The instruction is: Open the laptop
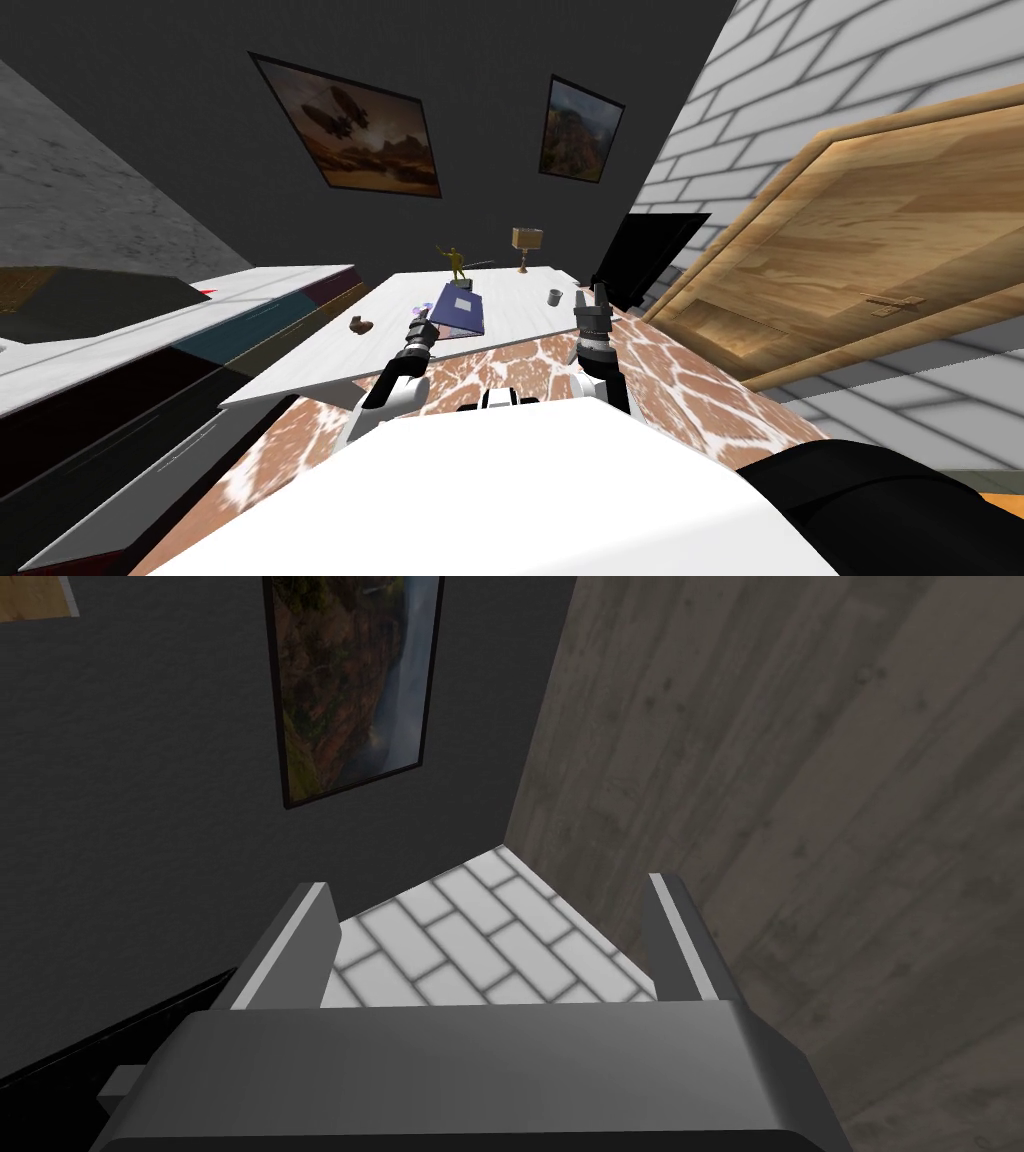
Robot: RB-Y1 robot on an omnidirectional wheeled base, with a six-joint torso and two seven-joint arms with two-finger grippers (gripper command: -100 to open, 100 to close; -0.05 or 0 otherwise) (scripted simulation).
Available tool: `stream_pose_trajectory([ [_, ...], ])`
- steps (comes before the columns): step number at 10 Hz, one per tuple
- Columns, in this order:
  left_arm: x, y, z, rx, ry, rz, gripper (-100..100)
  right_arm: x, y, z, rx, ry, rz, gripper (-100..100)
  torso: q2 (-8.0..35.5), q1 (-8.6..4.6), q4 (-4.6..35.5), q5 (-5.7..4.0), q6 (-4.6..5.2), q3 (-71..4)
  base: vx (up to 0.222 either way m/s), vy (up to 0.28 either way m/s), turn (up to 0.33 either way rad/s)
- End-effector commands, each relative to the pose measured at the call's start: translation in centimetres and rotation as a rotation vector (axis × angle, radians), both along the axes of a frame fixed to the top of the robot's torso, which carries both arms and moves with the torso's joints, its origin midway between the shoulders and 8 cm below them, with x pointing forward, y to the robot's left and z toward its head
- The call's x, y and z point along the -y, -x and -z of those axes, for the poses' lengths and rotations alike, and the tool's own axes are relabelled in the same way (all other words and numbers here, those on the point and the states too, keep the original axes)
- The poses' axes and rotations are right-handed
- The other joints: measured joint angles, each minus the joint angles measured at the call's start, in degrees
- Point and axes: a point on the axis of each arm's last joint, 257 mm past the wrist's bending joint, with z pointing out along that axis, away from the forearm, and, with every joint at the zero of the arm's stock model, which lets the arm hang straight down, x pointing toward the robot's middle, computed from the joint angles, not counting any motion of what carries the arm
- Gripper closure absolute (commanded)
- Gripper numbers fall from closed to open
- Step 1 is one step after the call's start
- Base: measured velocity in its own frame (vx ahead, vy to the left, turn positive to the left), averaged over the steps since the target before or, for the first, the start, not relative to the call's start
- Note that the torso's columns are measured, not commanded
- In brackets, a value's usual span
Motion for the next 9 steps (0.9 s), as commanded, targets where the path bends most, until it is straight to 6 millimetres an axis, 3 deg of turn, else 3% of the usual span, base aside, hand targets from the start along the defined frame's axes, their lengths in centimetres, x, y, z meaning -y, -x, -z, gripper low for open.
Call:
stream_pose_trajectory([
  [1,-0.2,0.8,-1.4,-0.005,-0.005,-0.004,-100,0.0,0.0,0.0,0.0,0.0,0.0,0,0.0,0.0,0.0,0.01,0.0,0.0,0.026,-0.005,-0.013],
  [9,-0.6,3.2,-5.2,-0.005,-0.004,-0.015,-100,0.0,0.0,0.0,0.0,0.0,0.0,0,0.1,0.08,0.0,0.0,-0.02,0.0,0.026,0.0,-0.013],
])
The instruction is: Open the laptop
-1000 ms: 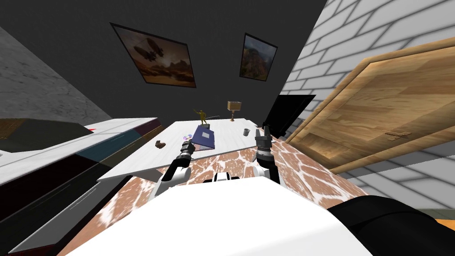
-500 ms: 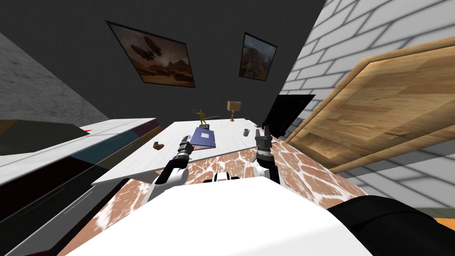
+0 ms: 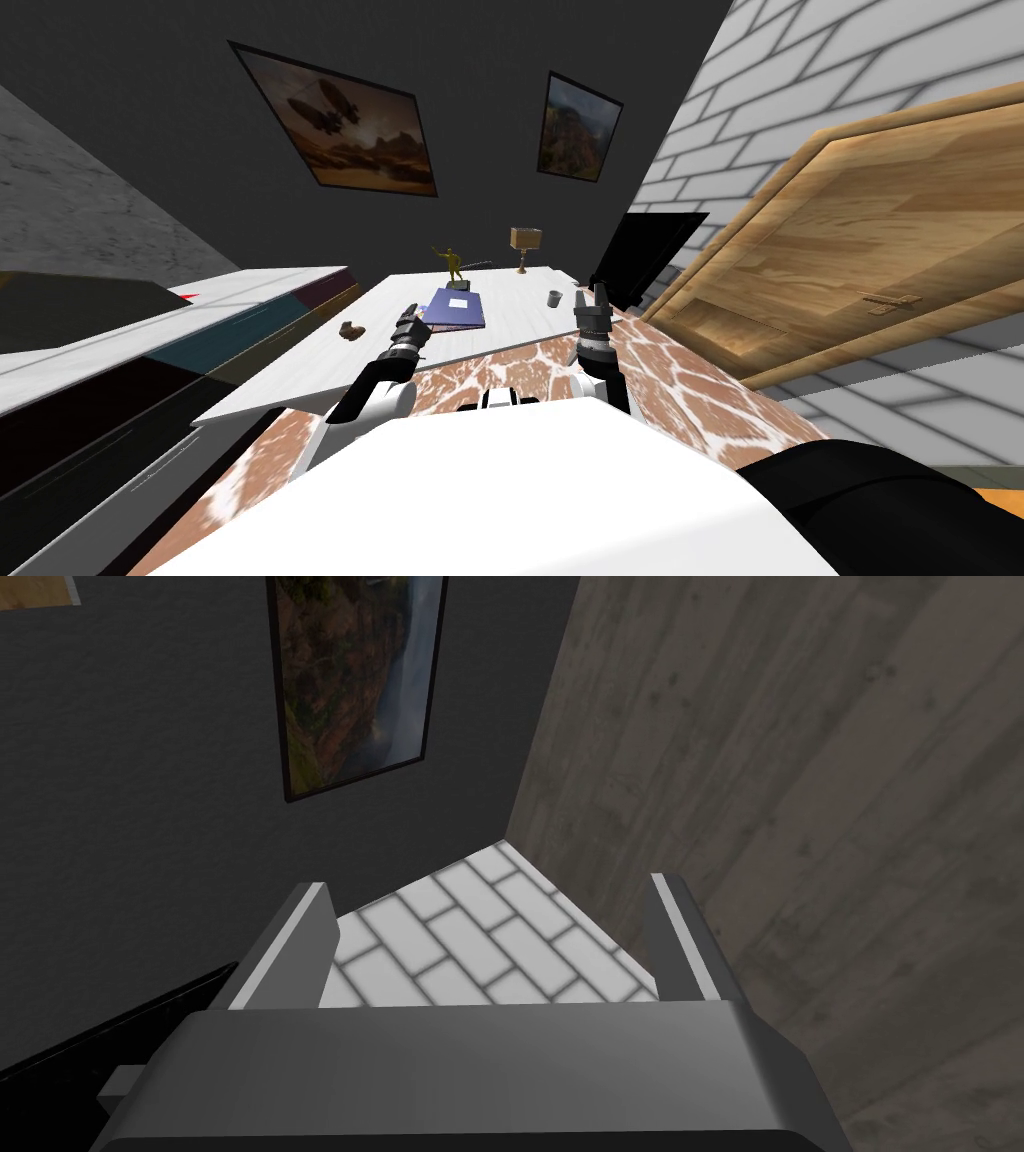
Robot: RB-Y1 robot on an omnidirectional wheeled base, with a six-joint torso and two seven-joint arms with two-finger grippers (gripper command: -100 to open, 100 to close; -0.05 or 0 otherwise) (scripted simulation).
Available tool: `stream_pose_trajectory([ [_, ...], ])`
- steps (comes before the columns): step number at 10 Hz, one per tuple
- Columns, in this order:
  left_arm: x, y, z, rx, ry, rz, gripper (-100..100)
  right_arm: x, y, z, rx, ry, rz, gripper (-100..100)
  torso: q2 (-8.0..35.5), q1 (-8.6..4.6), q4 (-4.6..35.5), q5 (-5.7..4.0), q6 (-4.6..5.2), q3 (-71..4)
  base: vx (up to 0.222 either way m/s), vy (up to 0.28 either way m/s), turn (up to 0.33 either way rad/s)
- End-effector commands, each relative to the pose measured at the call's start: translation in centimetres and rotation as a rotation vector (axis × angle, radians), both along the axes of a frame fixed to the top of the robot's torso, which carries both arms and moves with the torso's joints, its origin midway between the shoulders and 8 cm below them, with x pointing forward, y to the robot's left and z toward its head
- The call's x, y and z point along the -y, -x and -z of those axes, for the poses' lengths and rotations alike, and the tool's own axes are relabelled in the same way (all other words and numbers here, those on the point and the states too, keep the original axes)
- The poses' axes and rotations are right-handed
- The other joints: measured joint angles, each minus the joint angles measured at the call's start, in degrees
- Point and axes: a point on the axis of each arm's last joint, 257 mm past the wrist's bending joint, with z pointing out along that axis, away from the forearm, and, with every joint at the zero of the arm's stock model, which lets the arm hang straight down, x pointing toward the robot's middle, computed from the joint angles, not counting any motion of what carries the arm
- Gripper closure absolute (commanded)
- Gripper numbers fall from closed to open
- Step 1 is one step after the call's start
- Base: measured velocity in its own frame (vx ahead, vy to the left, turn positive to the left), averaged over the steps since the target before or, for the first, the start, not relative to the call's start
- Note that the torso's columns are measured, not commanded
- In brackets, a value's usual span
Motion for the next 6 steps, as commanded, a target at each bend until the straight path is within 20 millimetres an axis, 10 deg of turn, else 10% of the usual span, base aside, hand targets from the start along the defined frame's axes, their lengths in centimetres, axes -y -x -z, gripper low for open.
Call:
stream_pose_trajectory([
  [1,-0.14,0.38,-0.43,-0.002,-0.001,-0.002,-100,0.0,0.0,0.0,0.0,0.0,0.0,0,0.0,0.02,0.0,0.03,0.03,0.0,0.012,0.002,0.0],
  [2,-0.15,0.42,-0.4,-0.005,-0.001,-0.003,0,0.0,0.0,0.0,0.0,0.0,0.0,0,0.0,0.02,0.0,0.04,0.03,0.0,0.0,0.0,0.0],
  [6,-0.18,0.45,-0.07,-0.013,0.0,-0.003,0,0.0,0.0,0.0,0.0,0.0,0.0,0,0.0,-0.02,0.0,0.01,0.01,0.0,0.0,0.0,0.0],
])
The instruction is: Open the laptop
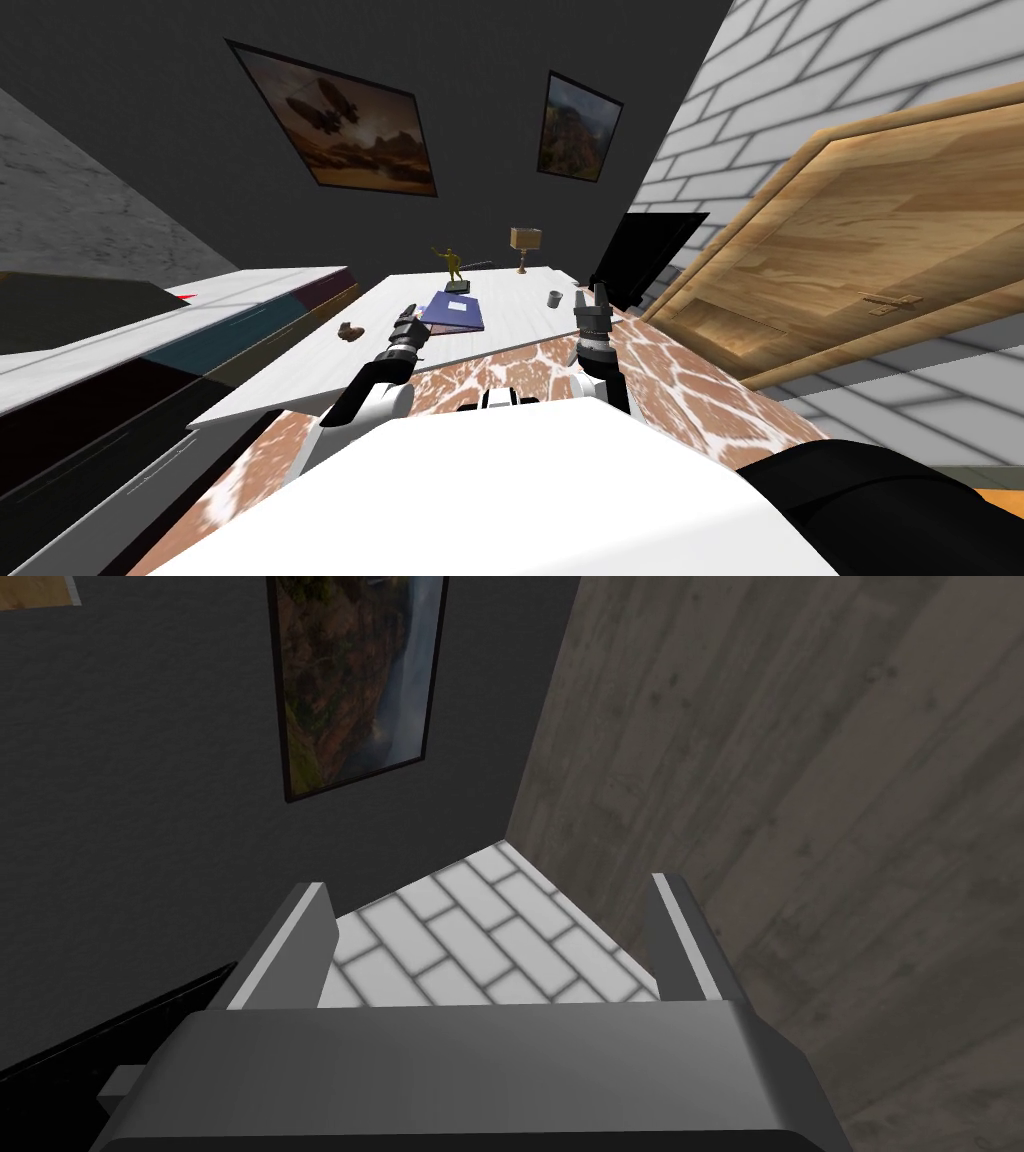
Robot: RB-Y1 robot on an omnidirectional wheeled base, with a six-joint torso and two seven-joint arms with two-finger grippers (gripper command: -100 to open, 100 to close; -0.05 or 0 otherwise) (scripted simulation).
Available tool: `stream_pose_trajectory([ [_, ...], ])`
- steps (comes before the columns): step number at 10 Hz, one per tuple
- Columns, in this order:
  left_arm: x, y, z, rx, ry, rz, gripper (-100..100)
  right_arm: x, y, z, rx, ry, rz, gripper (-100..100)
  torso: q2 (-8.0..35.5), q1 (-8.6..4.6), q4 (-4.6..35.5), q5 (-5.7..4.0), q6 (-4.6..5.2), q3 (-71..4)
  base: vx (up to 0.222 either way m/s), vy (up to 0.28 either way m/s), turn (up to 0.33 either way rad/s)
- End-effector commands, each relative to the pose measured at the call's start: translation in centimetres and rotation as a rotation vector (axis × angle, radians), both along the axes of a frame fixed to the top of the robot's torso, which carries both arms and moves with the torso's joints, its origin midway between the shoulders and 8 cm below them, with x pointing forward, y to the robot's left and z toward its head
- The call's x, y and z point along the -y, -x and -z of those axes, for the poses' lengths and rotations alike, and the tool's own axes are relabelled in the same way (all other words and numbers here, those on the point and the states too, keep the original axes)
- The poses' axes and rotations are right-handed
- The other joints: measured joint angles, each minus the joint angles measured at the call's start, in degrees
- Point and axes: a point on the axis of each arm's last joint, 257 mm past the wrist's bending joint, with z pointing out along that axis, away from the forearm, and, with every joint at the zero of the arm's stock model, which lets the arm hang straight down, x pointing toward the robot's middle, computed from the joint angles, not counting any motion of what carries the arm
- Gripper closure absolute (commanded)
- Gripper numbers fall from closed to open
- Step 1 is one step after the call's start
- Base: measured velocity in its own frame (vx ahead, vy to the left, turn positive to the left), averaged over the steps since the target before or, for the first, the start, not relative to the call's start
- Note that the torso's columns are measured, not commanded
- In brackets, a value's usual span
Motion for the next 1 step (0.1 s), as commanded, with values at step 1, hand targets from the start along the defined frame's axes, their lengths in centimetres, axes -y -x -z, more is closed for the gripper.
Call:
stream_pose_trajectory([
  [1,0.01,-0.01,-0.03,0.001,0.0,0.0,0,0.0,0.0,0.0,0.0,0.0,0.0,0,0.0,0.03,0.0,0.02,-0.01,0.0,0.0,0.0,0.0],
])
